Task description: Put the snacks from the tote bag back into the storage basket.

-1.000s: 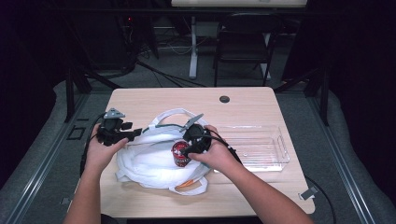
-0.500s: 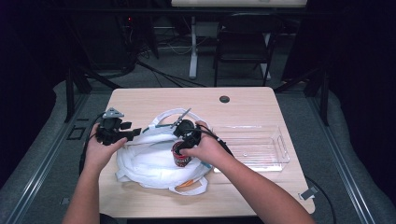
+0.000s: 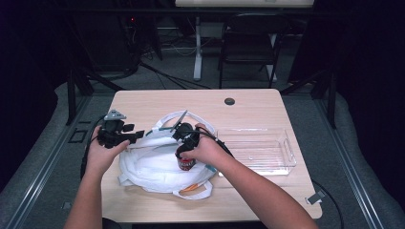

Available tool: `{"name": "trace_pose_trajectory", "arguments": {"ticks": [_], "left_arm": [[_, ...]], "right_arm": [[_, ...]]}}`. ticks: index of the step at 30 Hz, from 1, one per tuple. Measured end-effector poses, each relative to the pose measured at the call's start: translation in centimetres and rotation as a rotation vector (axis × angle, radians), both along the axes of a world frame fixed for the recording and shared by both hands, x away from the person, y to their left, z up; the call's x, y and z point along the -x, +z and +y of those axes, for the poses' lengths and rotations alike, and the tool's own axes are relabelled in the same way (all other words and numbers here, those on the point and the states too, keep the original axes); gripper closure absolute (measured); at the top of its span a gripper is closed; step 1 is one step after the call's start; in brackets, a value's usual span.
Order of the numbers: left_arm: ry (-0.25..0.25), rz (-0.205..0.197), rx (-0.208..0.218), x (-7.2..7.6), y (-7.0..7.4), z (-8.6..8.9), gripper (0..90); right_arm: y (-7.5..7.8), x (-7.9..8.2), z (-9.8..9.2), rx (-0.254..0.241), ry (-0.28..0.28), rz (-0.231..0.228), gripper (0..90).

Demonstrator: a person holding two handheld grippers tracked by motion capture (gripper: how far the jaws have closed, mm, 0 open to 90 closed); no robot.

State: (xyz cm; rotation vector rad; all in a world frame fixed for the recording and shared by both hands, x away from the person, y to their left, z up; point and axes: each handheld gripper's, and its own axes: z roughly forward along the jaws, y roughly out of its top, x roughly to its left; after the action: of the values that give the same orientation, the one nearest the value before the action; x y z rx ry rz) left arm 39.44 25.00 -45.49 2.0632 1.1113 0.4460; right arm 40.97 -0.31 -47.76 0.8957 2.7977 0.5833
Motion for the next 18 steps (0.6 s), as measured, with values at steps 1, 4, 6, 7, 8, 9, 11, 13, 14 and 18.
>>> {"name": "trace_pose_trajectory", "arguments": {"ticks": [1,4,6,7,8,9,11,13,14,18], "left_arm": [[0.000,0.000,0.000,0.00,0.00,0.00,47.2],[0.002,0.006,-0.002,-0.13,-0.15,-0.07,47.2],[0.007,0.003,-0.005,-0.20,-0.35,-0.16,47.3],[0.007,0.003,-0.005,-0.20,-0.35,-0.16,47.2],[0.001,0.018,-0.010,-0.24,-0.42,-0.18,47.3],[0.006,0.009,-0.011,-0.26,-0.52,-0.25,47.3],[0.005,0.008,-0.013,-0.25,-0.52,-0.26,47.3],[0.006,0.006,-0.011,-0.23,-0.51,-0.26,47.3],[0.000,0.016,-0.013,-0.24,-0.43,-0.19,47.2],[0.004,0.017,-0.014,-0.23,-0.49,-0.20,47.2]], "right_arm": [[-0.12,-0.05,0.05,0.001,-0.002,0.005,30.9],[-0.44,-0.09,0.19,0.010,0.004,0.018,30.2],[-0.47,-0.14,0.20,0.004,0.004,0.022,30.0],[-0.48,-0.17,0.21,0.002,0.003,0.024,29.8],[-0.52,-0.24,0.21,-0.003,0.002,0.029,29.5],[-0.55,-0.27,0.22,-0.002,0.002,0.032,29.1],[-0.68,-0.29,0.28,0.007,0.002,0.031,28.1],[-0.68,-0.27,0.32,0.012,0.007,0.029,27.7],[-0.68,-0.26,0.32,0.013,0.006,0.029,27.8],[-0.79,-0.36,0.27,0.011,-0.005,0.034,26.1]]}}
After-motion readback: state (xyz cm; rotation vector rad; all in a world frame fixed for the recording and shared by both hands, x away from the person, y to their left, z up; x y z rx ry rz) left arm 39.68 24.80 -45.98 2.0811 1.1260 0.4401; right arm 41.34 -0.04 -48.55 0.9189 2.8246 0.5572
